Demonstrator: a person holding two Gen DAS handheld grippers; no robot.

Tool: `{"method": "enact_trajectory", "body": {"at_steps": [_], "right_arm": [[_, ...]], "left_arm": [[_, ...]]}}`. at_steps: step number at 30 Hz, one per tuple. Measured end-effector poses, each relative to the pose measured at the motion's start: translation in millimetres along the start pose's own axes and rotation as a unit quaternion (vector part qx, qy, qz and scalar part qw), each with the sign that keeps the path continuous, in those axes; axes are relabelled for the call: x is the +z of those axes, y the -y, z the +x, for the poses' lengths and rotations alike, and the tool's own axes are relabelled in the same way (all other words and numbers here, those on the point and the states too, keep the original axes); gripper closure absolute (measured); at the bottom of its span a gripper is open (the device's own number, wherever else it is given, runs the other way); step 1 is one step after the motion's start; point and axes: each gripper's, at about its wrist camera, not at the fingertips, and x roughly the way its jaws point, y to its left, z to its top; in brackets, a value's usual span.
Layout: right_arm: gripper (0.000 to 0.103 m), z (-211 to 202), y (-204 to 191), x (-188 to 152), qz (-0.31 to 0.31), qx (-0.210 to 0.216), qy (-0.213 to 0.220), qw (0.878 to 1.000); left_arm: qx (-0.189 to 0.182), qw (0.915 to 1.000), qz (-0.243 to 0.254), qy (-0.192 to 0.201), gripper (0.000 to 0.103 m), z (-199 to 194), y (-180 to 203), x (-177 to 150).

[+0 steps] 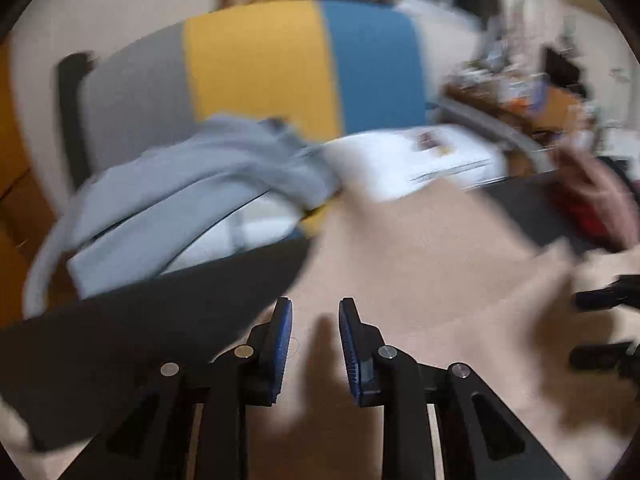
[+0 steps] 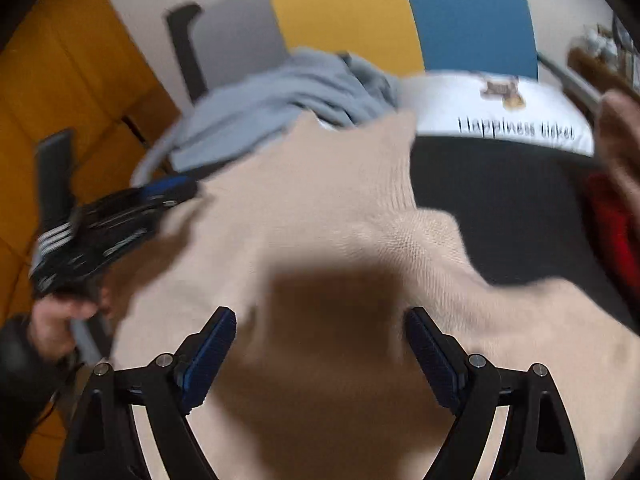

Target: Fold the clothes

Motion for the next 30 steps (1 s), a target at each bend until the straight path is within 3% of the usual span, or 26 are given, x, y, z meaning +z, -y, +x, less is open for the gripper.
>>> {"method": "enact_trajectory", "body": {"at_steps": [2, 3, 4, 6, 12, 15, 30], "right_arm": [[0.012, 11.7, -1.2, 4.5, -0.007, -0.035, 0.012, 0.999], [0.003, 19.3, -5.9, 5.7, -0.022, -0.053, 0.016, 0.998], [0.000, 26.8, -12.6, 7.0, -0.038, -0.072, 0.014, 0.997], [0.000, 35.0, -28.6, 9.1, -0.070, -0.107, 0.014, 0.992], [0.000, 34.2, -33.7, 5.8, -0.066, -0.101, 0.017, 0.993], [0.000, 42.9, -25.6, 21.3, -0.072, -0.094, 0.016, 0.993], [0.000, 46.5, -23.0, 29.9, -0.070, -0.088, 0.024, 0.993]], "left_arm": [[0.016, 0.9980, -0.060, -0.002, 0.076, -4.5, -24.1, -6.6], [0.023, 0.9956, -0.091, -0.003, 0.076, -6.5, -36.2, -9.9], [0.019, 0.9920, -0.124, -0.008, 0.070, -6.2, -49.6, -13.3], [0.012, 0.9820, -0.188, -0.017, 0.071, -5.6, -75.3, -19.8], [0.079, 0.9869, -0.139, -0.024, 0.070, -10.2, -55.3, -11.8], [0.096, 0.9872, -0.126, -0.023, 0.070, -14.1, -49.5, -10.8], [0.072, 0.9832, -0.167, -0.018, 0.065, -3.7, -63.3, -21.5]]}}
